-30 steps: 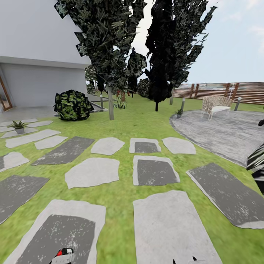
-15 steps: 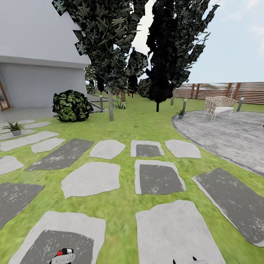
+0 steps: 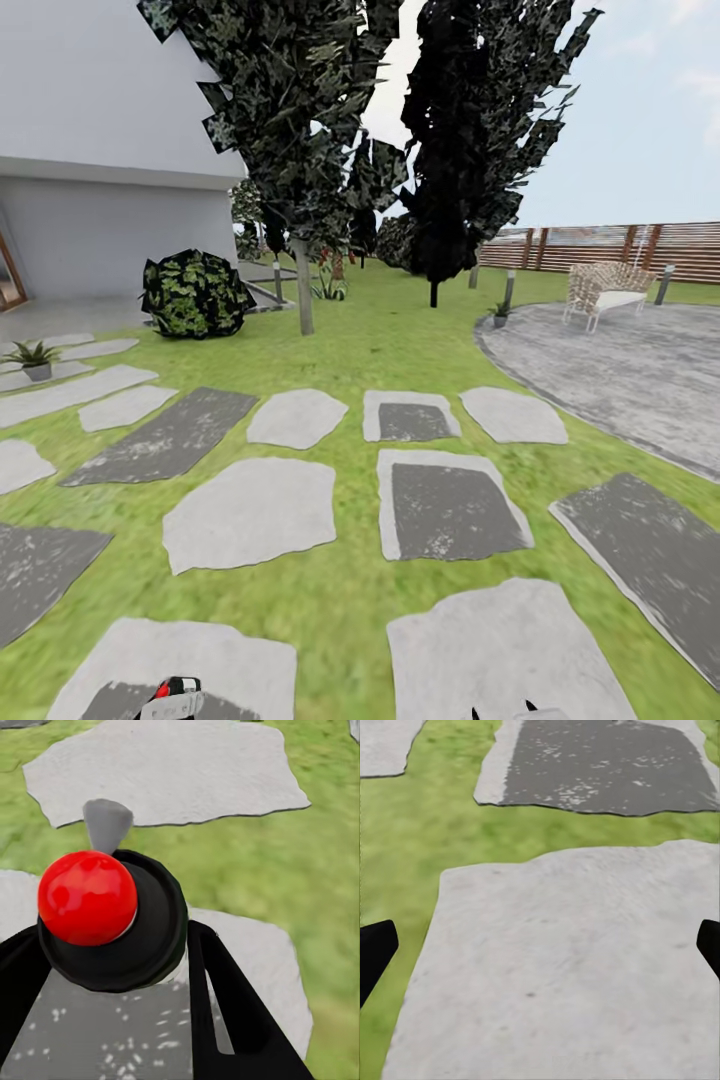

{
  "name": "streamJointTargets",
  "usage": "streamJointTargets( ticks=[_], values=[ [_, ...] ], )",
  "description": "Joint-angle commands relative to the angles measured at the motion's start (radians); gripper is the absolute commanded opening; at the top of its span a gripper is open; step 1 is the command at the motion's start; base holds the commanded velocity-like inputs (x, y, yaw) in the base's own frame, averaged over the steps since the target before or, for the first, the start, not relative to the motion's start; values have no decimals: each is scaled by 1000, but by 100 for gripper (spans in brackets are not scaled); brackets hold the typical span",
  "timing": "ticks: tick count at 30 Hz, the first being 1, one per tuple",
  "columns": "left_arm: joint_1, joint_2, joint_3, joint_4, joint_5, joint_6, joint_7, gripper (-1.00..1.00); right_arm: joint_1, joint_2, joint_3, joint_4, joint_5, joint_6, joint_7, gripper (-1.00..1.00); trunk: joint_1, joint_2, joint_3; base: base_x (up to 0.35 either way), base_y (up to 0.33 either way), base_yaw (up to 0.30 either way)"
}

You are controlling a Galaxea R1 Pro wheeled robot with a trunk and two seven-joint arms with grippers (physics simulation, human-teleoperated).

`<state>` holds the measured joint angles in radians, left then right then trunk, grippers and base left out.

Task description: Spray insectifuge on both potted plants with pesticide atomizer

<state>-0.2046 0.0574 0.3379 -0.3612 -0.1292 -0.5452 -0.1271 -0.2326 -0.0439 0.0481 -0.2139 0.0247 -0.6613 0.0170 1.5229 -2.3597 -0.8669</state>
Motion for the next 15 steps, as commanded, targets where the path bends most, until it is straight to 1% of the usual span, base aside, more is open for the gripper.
streamJointTargets(
  ticks=[1, 15],
  values=[
    [-1, -1, 9, 1, -10, -4, -5, -100, -1, -1, 5, 1, 0, -3, -1, 100, 0, 0, -1, 338, 118, 0],
    [-1, -1, 8, 1, -10, -4, -5, -100, -1, -1, 6, 1, 0, -3, -1, 100, 0, 0, -1, 339, 112, 0]
  ],
)
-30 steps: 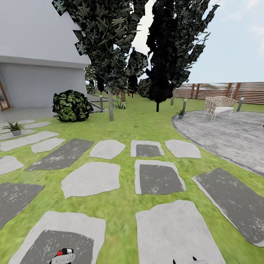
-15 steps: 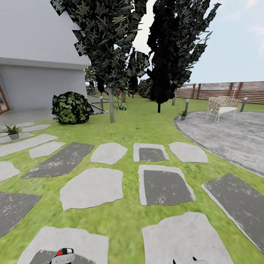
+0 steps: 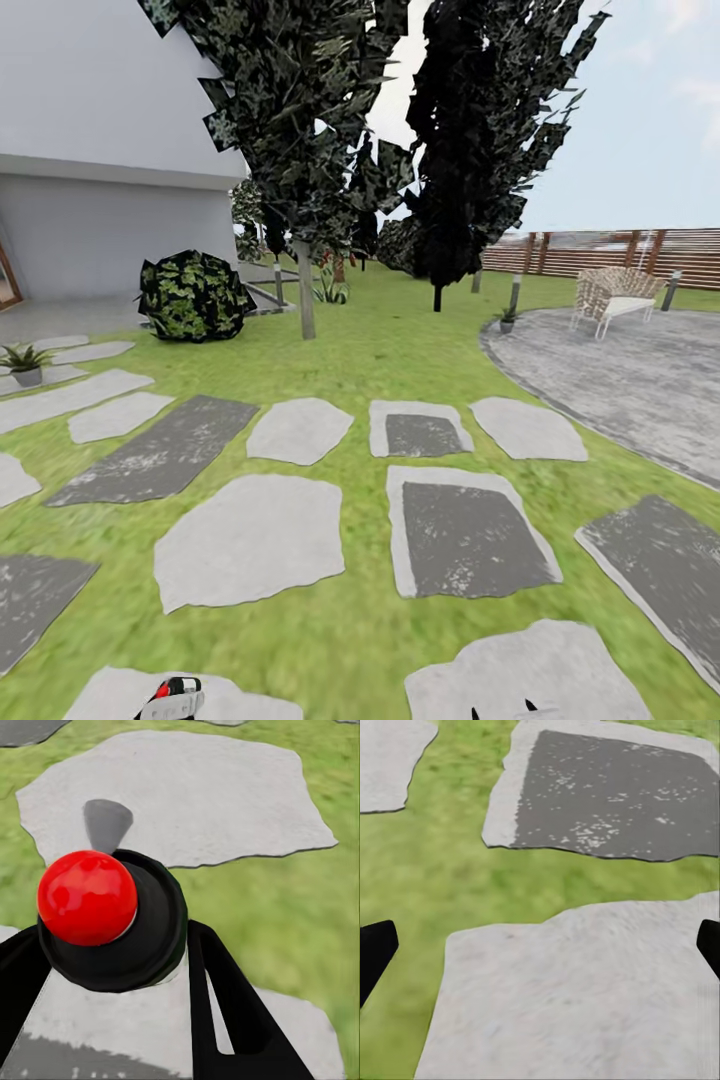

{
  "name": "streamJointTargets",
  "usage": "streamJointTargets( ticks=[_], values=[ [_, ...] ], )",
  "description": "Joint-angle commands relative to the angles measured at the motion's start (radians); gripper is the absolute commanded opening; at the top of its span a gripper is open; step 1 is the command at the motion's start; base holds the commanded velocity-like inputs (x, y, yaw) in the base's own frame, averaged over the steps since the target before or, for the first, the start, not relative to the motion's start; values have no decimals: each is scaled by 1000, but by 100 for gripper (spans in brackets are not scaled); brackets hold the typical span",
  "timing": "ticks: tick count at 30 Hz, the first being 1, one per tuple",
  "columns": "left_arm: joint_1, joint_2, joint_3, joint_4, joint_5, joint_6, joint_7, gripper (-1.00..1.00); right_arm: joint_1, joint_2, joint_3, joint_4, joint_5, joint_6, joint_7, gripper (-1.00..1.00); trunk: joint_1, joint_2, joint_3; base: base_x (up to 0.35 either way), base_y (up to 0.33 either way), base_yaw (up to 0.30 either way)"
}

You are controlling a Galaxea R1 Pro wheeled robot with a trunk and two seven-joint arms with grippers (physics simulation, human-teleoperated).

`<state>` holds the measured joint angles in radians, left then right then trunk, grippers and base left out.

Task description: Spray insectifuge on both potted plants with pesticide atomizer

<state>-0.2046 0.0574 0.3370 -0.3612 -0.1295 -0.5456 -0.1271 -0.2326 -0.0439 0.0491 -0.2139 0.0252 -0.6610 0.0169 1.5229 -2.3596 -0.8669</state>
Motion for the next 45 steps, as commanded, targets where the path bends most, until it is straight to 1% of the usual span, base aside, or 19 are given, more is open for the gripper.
streamJointTargets(
  ticks=[1, 11, 26, 41, 45],
  values=[
    [-1, -1, 8, 1, -10, -4, -5, -100, -1, -1, 5, 1, 0, -3, -1, 100, 0, 0, -1, 338, 111, 0],
    [-1, -1, 8, 1, -10, -4, -5, -100, -1, -1, 5, 1, 1, -3, -1, 100, 0, 0, -1, 338, 104, 0],
    [-1, -1, 8, 1, -12, -4, -5, -100, -1, -1, 5, -1, -1, -3, -1, 100, 0, 0, -1, 338, 6, -6],
    [-1, 0, 10, 1, -11, -3, -5, -100, -1, 0, 5, 0, -1, -3, -2, 100, 0, 0, -1, 339, 0, -222],
    [-1, 0, 10, 1, -10, -3, -5, -100, -1, 0, 5, 1, -1, -3, -2, 100, 0, 0, -1, 338, 0, -66]
  ],
)
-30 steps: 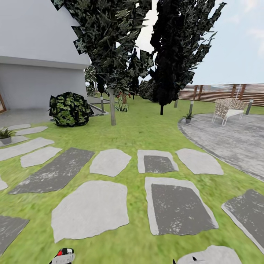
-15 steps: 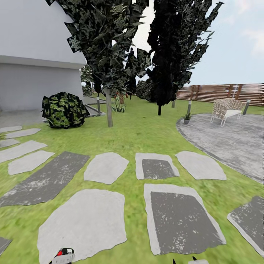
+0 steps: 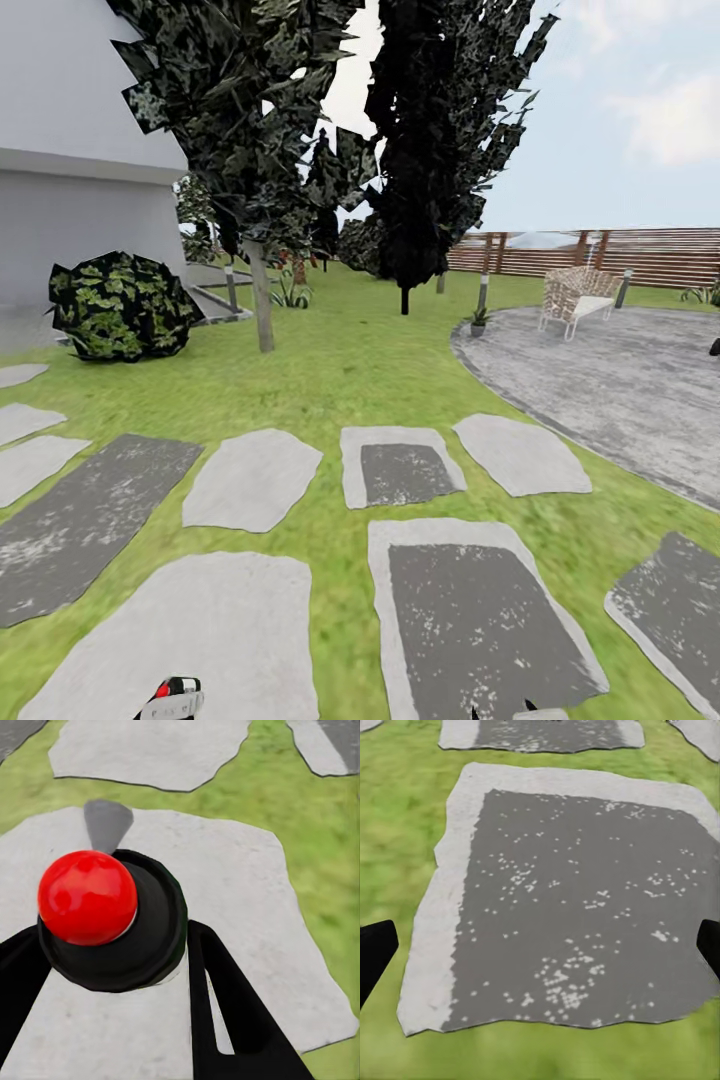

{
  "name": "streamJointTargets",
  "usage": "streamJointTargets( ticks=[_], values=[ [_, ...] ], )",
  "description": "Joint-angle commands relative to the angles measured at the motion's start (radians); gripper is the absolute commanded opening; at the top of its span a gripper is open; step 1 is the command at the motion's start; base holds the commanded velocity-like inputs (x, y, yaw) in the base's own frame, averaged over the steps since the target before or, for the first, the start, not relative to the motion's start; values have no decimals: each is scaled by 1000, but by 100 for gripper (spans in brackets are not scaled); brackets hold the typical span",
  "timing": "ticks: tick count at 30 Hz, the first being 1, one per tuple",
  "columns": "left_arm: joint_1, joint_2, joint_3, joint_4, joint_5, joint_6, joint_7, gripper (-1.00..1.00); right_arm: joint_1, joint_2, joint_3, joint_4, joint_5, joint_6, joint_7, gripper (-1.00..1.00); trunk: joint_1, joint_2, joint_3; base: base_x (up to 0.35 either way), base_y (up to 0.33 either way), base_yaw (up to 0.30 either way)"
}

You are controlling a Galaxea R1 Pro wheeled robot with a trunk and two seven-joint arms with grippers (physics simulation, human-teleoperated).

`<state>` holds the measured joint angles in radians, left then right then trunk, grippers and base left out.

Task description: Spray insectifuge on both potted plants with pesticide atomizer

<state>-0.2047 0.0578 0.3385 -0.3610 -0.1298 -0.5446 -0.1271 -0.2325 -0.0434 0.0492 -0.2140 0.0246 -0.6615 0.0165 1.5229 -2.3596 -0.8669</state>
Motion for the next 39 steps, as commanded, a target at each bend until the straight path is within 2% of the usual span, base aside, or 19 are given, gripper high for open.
streamJointTargets(
  ticks=[1, 27, 39],
  values=[
    [-1, -1, 8, 0, -10, -3, -5, -100, -1, -1, 5, 1, 0, -3, -1, 100, 0, 0, -1, 338, 0, -18],
    [-1, -1, 7, 0, -13, -4, -5, -100, -1, 0, 5, 1, 0, -3, -1, 100, 0, 0, -1, 339, -1, -1],
    [-1, -1, 7, 1, -13, -3, -5, -100, -1, 0, 5, 1, 0, -3, -1, 100, 0, 0, -1, 305, -120, 0]
  ],
)
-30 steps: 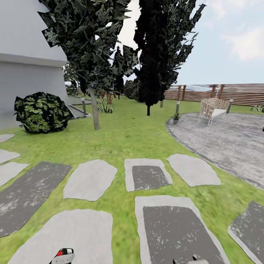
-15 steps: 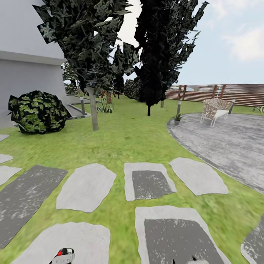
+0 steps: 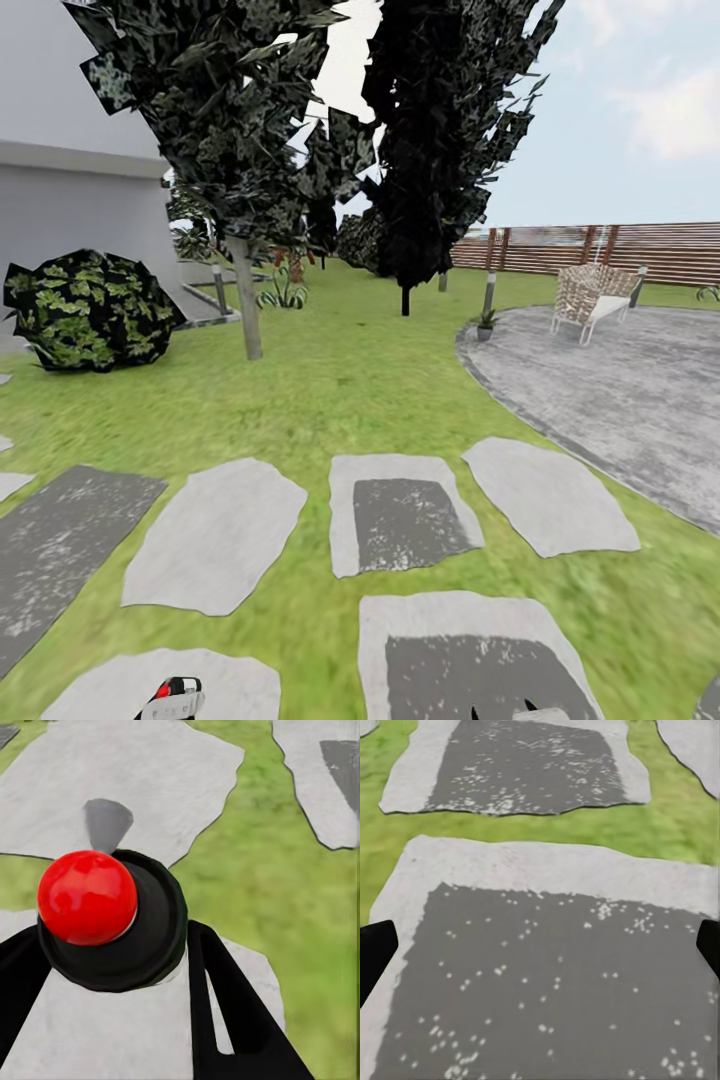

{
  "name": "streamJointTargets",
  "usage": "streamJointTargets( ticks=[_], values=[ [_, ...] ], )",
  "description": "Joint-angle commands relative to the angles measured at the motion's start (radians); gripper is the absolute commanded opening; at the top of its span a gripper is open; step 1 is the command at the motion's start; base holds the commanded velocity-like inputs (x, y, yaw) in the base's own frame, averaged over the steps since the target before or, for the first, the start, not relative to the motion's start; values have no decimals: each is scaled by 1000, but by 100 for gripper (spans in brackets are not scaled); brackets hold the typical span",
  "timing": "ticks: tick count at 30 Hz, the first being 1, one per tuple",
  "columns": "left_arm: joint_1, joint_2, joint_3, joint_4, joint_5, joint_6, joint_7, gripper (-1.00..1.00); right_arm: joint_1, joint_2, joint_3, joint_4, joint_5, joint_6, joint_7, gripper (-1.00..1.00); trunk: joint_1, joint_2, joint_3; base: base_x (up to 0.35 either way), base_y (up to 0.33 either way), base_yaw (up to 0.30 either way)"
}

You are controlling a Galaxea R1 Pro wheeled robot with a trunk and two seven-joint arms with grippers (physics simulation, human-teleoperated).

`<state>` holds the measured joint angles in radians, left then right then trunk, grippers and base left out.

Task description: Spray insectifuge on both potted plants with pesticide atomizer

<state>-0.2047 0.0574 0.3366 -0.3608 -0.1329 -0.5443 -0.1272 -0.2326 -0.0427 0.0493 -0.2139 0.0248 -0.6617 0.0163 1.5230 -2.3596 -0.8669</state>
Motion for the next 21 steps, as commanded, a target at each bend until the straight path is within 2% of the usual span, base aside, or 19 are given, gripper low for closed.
streamJointTargets(
  ticks=[1, 21],
  values=[
    [-1, -1, 9, 0, -10, -3, -5, -100, -1, -1, 4, 1, 0, -3, -1, 100, 0, 0, -1, 286, -156, 0],
    [-1, -1, 9, 0, -11, -4, -5, -100, -1, 0, 4, 1, 0, -3, -1, 100, 0, 0, -1, 285, -158, 0]
  ],
)
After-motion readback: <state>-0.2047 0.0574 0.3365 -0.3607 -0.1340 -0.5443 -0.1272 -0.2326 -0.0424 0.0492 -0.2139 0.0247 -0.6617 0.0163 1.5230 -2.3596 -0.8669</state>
